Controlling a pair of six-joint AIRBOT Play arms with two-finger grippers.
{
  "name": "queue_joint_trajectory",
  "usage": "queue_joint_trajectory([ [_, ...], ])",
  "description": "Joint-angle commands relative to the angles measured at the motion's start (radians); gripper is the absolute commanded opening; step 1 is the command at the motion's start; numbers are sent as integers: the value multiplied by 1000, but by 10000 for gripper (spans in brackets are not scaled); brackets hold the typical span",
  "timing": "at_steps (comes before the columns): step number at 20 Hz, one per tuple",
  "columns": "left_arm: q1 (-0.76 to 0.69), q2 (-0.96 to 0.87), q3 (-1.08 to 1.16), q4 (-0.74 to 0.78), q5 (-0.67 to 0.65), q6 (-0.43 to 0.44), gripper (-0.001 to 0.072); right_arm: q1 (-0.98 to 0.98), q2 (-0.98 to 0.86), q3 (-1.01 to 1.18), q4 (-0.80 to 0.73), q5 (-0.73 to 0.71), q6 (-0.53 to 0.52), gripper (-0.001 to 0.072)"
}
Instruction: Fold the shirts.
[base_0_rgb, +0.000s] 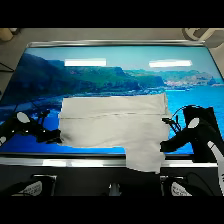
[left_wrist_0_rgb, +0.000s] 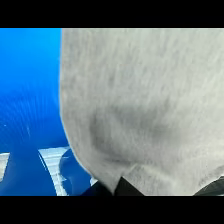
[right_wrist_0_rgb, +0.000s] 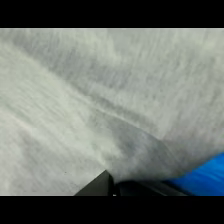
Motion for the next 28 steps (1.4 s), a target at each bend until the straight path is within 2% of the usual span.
queue_joint_trajectory([
  [1, 0, 32, 47, -21, -13, 34, 23, 0, 42, 91, 7, 54, 3, 28],
  [4, 0, 71, 185, -24, -27, 27, 20, 0, 39, 277, 39, 31, 15, 27],
  [7, 0, 23, 344, -35, 41, -45, 21, 0, -58, 475, 100, -68, 15, 26],
  [10, 0, -118, 512, -69, 81, -62, 22, 0, -214, 650, 174, -208, 43, 27],
  [12, 0, -242, 627, -112, 77, -62, 22, 2, -333, 763, 254, -249, 48, 27],
  [16, -2, -444, 769, -272, 73, -61, 24, 8, -506, 829, 377, -364, 70, 29],
  [19, -7, -520, 771, -285, 62, -61, 32, 8, -565, 829, 397, -384, 69, 31],
  [20, -7, -537, 771, -286, 61, -78, 161, 8, -570, 829, 397, -384, 60, 94],
  [21, -7, -545, 772, -286, 68, -106, 503, 8, -566, 829, 400, -385, 31, 309],
  [22, -3, -542, 774, -285, 69, -97, 720, 3, -552, 829, 401, -377, -11, 630],
  [23, 8, -536, 785, -282, 62, -86, 720, -9, -528, 829, 386, -349, -76, 697],
  [24, 21, -527, 797, -283, 55, -87, 720, -27, -506, 829, 322, -320, -101, 705],
  [26, 43, -488, 817, -282, 39, -73, 720, -60, -484, 828, 82, -241, -21, 708],
  [27, 47, -459, 819, -282, 39, -72, 720, -71, -493, 828, 16, -177, 5, 710],
  [28, 44, -431, 819, -282, 41, -72, 720, -74, -506, 827, 12, -121, -11, 710],
])
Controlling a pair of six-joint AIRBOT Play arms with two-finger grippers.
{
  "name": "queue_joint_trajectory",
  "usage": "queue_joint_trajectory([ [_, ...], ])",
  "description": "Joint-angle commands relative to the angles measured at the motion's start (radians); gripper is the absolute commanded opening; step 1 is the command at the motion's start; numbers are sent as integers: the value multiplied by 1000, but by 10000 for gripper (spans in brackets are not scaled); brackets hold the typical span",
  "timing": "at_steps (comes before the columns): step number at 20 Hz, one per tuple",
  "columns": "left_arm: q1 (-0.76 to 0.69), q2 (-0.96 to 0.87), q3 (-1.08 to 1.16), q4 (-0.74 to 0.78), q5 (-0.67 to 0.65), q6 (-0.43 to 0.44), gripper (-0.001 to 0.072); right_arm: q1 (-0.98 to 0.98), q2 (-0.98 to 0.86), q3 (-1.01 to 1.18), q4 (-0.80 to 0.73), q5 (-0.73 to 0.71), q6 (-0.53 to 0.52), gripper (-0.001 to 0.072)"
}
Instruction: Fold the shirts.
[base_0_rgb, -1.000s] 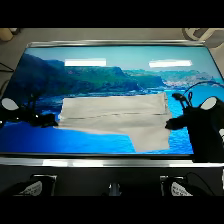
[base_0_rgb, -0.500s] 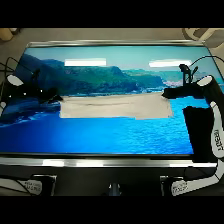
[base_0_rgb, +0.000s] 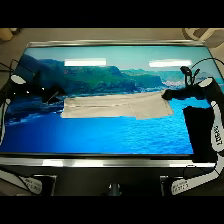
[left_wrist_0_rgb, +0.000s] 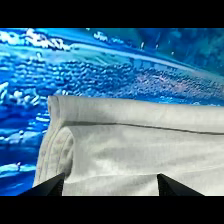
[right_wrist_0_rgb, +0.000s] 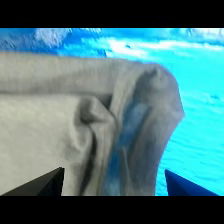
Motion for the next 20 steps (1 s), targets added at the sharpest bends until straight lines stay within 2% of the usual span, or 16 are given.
queue_joint_trajectory([
  [1, 4, 74, 14, -3, -6, 9, 720, -23, -19, 1, -130, 188, -15, 710],
  [5, -61, 177, 14, -3, -6, 10, 720, -22, -84, -1, 39, 190, -33, 710],
  [8, -130, 237, 14, -3, -3, 15, 720, -22, -120, -1, 44, 195, 39, 701],
  [9, -159, 246, 14, -3, -2, 28, 720, -22, -128, -1, 46, 201, 77, 653],
  [10, -188, 245, 14, -3, -1, 37, 645, -22, -130, -1, 51, 203, 97, 466],
  [11, -220, 237, 12, -3, 6, 37, 508, -22, -129, 0, 69, 209, 107, 88],
  [12, -255, 225, 6, -3, 29, 36, 384, -22, -122, 0, 105, 217, 113, 28],
  [13, -288, 210, 0, -3, 64, 35, 254, -22, -105, 2, 152, 227, 90, 28],
  [14, -331, 187, -3, -3, 112, 32, 85, -22, -72, 2, 199, 235, 63, 27],
  [15, -375, 159, -2, -6, 166, 28, 26, -22, -30, 2, 232, 244, 58, 27],
  [18, -528, 34, -2, -74, 342, -79, 26, -8, 128, 2, 295, 274, 58, 27],
  [20, -614, -59, 14, -195, 394, -77, 26, 37, 247, 2, 288, 307, 60, 27],
])
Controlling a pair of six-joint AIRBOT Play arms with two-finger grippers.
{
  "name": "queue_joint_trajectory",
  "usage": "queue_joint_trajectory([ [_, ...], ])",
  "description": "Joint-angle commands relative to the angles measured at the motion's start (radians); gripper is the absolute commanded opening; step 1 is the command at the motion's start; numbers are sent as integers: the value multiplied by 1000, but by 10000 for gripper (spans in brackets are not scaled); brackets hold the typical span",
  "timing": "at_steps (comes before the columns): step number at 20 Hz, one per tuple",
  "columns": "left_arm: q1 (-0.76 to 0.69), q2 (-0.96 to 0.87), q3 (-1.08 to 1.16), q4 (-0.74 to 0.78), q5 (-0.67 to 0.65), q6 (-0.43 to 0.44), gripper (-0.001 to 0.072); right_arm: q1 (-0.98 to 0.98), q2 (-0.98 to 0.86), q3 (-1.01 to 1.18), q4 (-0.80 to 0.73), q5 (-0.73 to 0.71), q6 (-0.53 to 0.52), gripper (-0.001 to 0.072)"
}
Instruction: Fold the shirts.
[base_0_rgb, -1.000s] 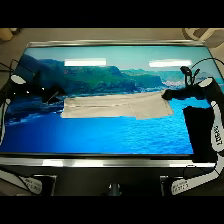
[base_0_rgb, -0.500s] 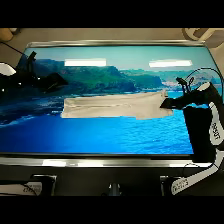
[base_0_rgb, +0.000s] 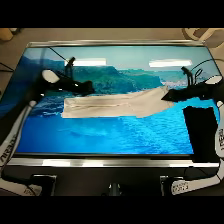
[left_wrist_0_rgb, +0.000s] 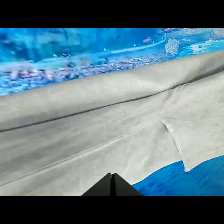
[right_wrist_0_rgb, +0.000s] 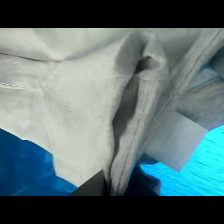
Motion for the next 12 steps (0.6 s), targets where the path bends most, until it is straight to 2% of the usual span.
queue_joint_trajectory([
  [1, -154, -144, 17, -167, 152, -42, 25, 63, 192, 0, 49, 69, 5, 27],
  [8, -314, -275, 21, -300, 190, -36, 25, 134, 532, 0, 38, 148, 132, 28],
  [12, -369, -269, 21, -360, 241, 47, 24, 134, 543, -1, 27, 141, 169, 28],
])
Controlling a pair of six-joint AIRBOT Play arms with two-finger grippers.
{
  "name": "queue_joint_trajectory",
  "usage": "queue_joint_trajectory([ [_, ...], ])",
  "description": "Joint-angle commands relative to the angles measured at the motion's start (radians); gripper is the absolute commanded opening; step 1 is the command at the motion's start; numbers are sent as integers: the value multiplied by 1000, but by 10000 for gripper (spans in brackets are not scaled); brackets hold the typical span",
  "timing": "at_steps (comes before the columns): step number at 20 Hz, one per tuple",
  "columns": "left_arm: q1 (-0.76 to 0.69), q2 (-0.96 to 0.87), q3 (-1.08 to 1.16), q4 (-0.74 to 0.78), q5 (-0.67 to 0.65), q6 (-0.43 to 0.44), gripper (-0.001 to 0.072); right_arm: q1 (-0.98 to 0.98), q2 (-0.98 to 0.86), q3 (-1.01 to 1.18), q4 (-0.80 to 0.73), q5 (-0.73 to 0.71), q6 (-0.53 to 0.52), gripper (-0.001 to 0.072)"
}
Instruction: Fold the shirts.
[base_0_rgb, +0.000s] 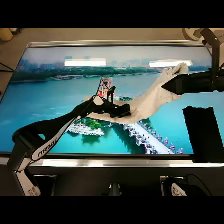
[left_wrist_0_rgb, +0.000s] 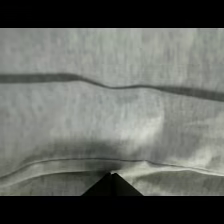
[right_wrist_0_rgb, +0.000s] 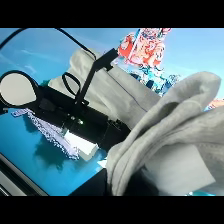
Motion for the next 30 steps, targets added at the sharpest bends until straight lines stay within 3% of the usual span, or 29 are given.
queue_joint_trajectory([
  [1, -22, 8, 0, -23, 38, 56, 23, 5, 11, -1, -2, -18, 40, 28],
  [7, 274, 346, 0, 461, -58, -46, 23, 278, -229, 0, 51, -236, 9, 28],
  [13, 575, 753, 0, 526, -127, -45, 23, 555, -590, 0, 372, -486, -136, 42],
  [14, 596, 799, 0, 527, -141, -44, 24, 574, -640, 0, 431, -495, -153, 161],
  [15, 610, 842, 0, 531, -159, -41, 24, 577, -682, 0, 508, -485, -204, 463],
  [16, 613, 873, -1, 550, -177, -41, 24, 572, -706, 0, 571, -455, -257, 665],
  [17, 612, 900, -4, 582, -195, -42, 24, 552, -709, 0, 585, -416, -273, 669],
  [20, 612, 943, -30, 643, -251, -42, 24, 428, -648, 0, 414, -265, -253, 668],
  [25, 612, 944, -97, 665, -259, -42, 24, 183, -504, -21, -440, 30, 37, 665],
  [27, 603, 944, -119, 665, -258, -42, 24, 145, -492, -113, -446, 21, 51, 666],
  [30, 590, 944, -131, 663, -259, -42, 24, 179, -493, -289, -158, -197, 1, 686],
])
